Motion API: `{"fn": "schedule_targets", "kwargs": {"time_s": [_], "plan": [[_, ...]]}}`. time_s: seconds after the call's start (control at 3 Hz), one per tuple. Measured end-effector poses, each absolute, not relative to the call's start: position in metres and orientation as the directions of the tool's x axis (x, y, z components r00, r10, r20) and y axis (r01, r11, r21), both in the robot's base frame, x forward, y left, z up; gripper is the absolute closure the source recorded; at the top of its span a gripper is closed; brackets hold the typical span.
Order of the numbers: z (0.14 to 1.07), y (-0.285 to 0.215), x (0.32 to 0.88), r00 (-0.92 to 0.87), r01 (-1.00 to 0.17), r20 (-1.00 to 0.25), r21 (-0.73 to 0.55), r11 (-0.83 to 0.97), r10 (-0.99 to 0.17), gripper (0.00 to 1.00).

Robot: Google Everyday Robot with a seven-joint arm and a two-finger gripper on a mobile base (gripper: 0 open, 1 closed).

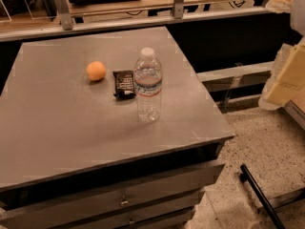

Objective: Knock water bottle over

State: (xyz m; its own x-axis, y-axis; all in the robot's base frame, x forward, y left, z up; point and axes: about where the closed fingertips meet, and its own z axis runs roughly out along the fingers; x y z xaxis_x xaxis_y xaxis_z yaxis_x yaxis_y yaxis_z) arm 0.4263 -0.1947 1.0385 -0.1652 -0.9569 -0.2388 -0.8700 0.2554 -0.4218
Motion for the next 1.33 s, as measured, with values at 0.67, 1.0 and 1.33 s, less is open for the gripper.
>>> {"fn": "schedule_targets", "kwargs": {"time_s": [0.67, 1.0, 1.33], "plan": [[1.038, -0.169, 0.442, -0.096, -0.887, -0.284, -0.41, 0.211, -0.954, 0.0], [1.027, -0.134, 0.472, -0.009, -0.916, -0.32, -0.378, 0.136, -0.947, 0.0], [1.027, -0.134, 0.472, -0.009, -0.916, -0.32, -0.378, 0.136, -0.947, 0.0]]}}
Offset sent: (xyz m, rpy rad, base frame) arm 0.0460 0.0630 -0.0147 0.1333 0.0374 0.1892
